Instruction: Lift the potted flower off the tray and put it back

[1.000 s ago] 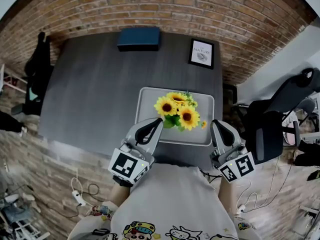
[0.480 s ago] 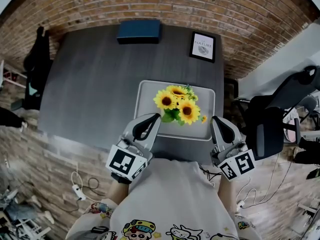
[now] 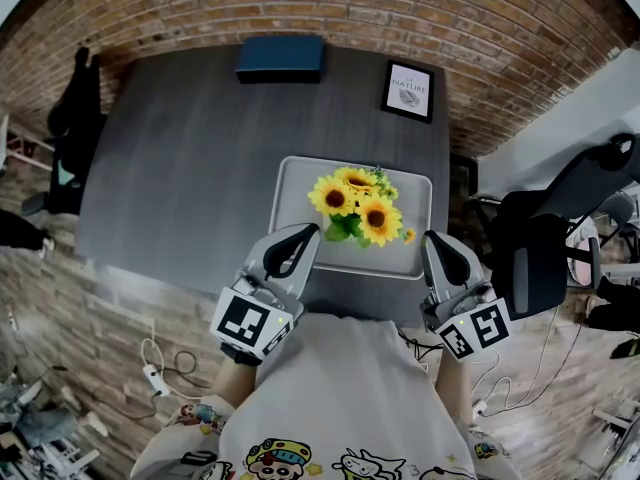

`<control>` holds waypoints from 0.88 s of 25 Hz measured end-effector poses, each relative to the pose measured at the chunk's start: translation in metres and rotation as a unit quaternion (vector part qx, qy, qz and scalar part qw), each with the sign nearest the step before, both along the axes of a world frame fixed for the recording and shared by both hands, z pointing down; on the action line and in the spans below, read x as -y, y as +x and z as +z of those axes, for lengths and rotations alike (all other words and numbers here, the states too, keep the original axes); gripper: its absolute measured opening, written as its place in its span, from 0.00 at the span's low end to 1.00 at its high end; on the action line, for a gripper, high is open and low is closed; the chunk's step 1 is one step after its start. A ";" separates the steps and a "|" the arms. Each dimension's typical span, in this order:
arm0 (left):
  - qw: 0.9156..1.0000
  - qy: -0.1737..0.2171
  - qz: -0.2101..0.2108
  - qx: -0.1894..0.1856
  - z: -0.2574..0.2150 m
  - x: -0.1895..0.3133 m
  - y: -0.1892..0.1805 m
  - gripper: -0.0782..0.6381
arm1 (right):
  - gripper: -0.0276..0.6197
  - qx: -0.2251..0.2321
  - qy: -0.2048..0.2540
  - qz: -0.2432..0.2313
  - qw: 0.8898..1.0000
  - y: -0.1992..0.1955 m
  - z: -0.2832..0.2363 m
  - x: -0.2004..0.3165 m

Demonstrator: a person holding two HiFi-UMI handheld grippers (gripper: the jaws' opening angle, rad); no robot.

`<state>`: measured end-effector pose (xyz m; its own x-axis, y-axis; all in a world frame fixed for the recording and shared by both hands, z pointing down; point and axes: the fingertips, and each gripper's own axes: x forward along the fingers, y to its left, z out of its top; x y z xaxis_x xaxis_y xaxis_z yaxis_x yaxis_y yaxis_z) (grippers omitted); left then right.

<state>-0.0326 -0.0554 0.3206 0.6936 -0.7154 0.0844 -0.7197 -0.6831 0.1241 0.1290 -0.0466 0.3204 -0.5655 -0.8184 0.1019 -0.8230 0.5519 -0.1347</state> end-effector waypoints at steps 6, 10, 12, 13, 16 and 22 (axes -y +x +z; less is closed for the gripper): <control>1.000 0.000 -0.003 0.001 -0.001 0.000 -0.003 0.11 | 0.04 0.000 -0.002 0.004 1.000 0.000 0.000 0.000; 1.000 0.002 -0.004 0.002 -0.002 0.000 -0.004 0.11 | 0.04 0.000 -0.003 0.006 1.000 0.000 0.001 0.000; 1.000 0.002 -0.004 0.002 -0.001 0.000 -0.005 0.11 | 0.05 -0.002 -0.003 0.005 1.000 -0.001 0.001 0.000; 1.000 0.002 -0.004 0.002 -0.001 0.000 -0.005 0.11 | 0.04 -0.004 -0.004 0.004 1.000 -0.001 0.001 0.001; 1.000 0.002 -0.005 0.003 -0.002 0.000 -0.005 0.11 | 0.04 -0.004 -0.003 0.003 1.000 -0.002 0.001 0.001; 1.000 0.003 -0.007 0.003 -0.001 0.001 -0.006 0.11 | 0.04 -0.001 -0.004 0.002 1.000 -0.002 0.002 0.002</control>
